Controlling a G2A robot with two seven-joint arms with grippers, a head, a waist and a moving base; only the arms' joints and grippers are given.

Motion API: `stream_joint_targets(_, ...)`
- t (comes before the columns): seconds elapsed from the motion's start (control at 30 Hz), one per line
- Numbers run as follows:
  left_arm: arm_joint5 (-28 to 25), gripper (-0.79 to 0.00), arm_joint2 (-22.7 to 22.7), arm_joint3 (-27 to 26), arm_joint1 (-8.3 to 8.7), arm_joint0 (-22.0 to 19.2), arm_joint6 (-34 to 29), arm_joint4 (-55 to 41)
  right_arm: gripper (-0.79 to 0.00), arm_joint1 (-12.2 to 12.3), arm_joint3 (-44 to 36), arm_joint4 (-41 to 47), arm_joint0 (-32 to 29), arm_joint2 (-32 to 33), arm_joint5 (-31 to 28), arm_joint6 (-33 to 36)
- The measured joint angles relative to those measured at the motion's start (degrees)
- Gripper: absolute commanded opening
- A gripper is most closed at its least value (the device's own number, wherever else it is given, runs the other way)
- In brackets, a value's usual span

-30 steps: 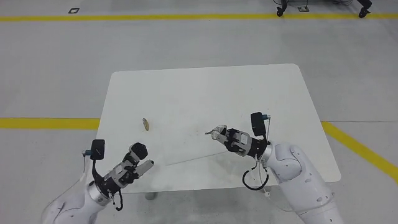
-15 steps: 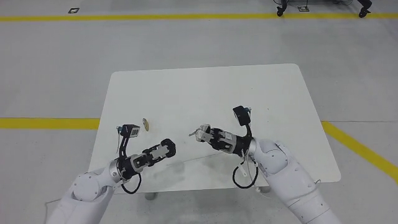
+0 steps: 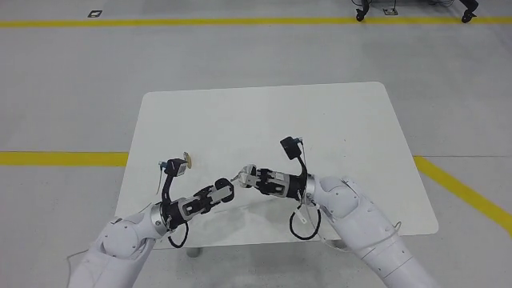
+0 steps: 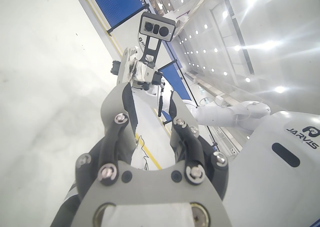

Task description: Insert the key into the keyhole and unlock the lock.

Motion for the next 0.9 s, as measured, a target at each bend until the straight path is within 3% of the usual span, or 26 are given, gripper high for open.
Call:
stream_joint_targets(0.2,-0.15,-0.77,-0.21,0.8,0.07,-0.21,0.93,0.91,-0.785,-0.47,0.89,-0.35,0.64,-1.06,0.41,0.17)
stream_joint_targets(0.27,-0.39,-0.757,-0.42,0.88,0.06,-0.03,2.45,2.24,-0.785,-0.58,1.05,-0.19,0.72,-1.2,0.12,0.2)
stream_joint_targets(0.3,-0.42,-0.696,-0.42,0.85,0.06,0.08,2.84,2.38,-0.785,-0.61,1.1,-0.07,0.73,-1.18,-0.14,0.04)
stream_joint_targets(0.37,-0.45,-0.413,-0.43,0.84,0.08,0.26,3.03,2.45,-0.785,-0.67,1.31,0.05,0.7,-0.98,-0.66,-0.61)
stream_joint_targets(0.4,-0.5,-0.262,-0.41,0.87,0.11,0.31,2.95,2.54,-0.785,-0.7,1.43,0.03,0.71,-0.89,-0.75,-0.87)
stream_joint_targets(0.43,-0.57,-0.049,-0.4,0.92,0.13,0.35,2.86,2.6,-0.785,-0.72,1.55,-0.02,0.74,-0.82,-0.78,-1.07)
stream_joint_targets(0.47,-0.7,0.0,-0.4,1.03,0.15,0.39,2.88,2.64,-0.785,-0.77,1.68,-0.09,0.79,-0.79,-0.78,-1.26)
stream_joint_targets(0.7,-1.7,0.0,-0.49,1.91,0.17,0.39,3.59,1.73,-0.785,-0.96,1.58,1.72,0.74,-1.6,-1.57,0.77)
stream_joint_targets(0.9,-1.93,-0.305,-0.17,2.2,0.17,0.14,3.63,1.38,-0.785,-0.96,1.82,3.24,0.98,-1.8,-1.39,2.76)
